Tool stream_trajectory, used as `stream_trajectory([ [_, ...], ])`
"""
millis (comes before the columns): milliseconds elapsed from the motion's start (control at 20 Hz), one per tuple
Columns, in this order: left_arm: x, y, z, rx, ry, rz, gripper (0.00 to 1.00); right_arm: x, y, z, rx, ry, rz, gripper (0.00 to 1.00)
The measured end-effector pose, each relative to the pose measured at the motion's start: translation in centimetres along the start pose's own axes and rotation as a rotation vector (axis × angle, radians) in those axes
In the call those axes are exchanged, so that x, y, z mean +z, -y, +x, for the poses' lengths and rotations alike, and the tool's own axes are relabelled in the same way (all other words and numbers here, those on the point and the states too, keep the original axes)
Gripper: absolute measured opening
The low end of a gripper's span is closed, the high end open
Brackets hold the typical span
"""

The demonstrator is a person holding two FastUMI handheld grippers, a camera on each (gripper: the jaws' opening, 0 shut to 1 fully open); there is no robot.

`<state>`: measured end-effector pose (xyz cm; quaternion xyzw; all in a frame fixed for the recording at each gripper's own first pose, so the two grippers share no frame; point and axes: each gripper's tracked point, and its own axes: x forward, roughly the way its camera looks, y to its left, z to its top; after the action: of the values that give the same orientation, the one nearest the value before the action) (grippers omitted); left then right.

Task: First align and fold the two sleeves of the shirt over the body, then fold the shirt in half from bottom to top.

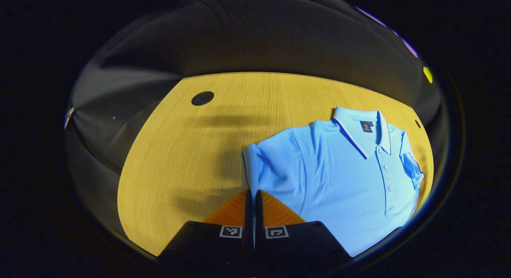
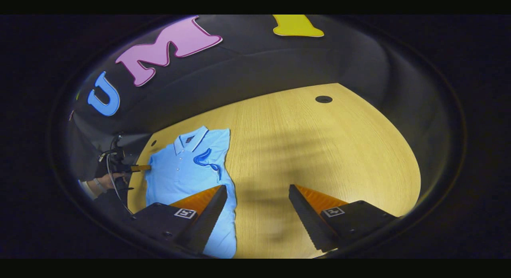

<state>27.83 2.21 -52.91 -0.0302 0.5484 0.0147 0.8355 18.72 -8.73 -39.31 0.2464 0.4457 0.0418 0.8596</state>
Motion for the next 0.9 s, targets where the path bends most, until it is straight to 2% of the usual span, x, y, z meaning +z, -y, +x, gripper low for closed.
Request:
stream_trajectory([
  [100, 0.0, 0.2, -0.5, 0.002, -0.002, 0.012, 0.07, -0.1, 0.0, 0.1, -0.001, -0.004, -0.012, 0.98],
  [150, 0.5, -0.1, -0.9, 0.029, 0.019, 0.027, 0.07, -0.2, -0.1, 0.1, 0.001, -0.005, -0.021, 0.98],
  [200, 1.2, 0.2, -1.6, 0.022, 0.046, 0.028, 0.06, -0.2, -0.2, 0.1, 0.000, -0.005, -0.028, 0.98],
  [300, 3.1, 2.5, -3.6, -0.049, 0.118, 0.034, 0.06, -0.1, -0.9, 0.1, 0.013, 0.000, -0.036, 0.98],
  [450, 4.9, 7.0, -6.5, -0.191, 0.205, 0.101, 0.06, 0.0, -2.0, 0.1, 0.033, 0.006, -0.039, 0.98],
  [550, 3.8, 10.5, -7.6, -0.308, 0.169, 0.125, 0.06, -0.1, -2.4, 0.0, 0.040, 0.005, -0.048, 0.98],
  [600, 2.9, 11.7, -7.4, -0.335, 0.139, 0.133, 0.06, -0.3, -2.5, -0.1, 0.039, 0.004, -0.056, 0.98],
  [650, 2.0, 12.2, -6.7, -0.333, 0.109, 0.145, 0.06, -0.4, -2.5, -0.2, 0.039, 0.004, -0.065, 0.98],
  [750, 0.3, 11.3, -4.3, -0.246, 0.047, 0.173, 0.10, -0.7, -2.7, -0.4, 0.034, 0.003, -0.080, 0.98],
  [900, 0.1, 10.4, -4.4, -0.200, 0.031, 0.169, 1.00, -1.1, -3.5, -1.0, 0.043, 0.012, -0.093, 0.98],
])
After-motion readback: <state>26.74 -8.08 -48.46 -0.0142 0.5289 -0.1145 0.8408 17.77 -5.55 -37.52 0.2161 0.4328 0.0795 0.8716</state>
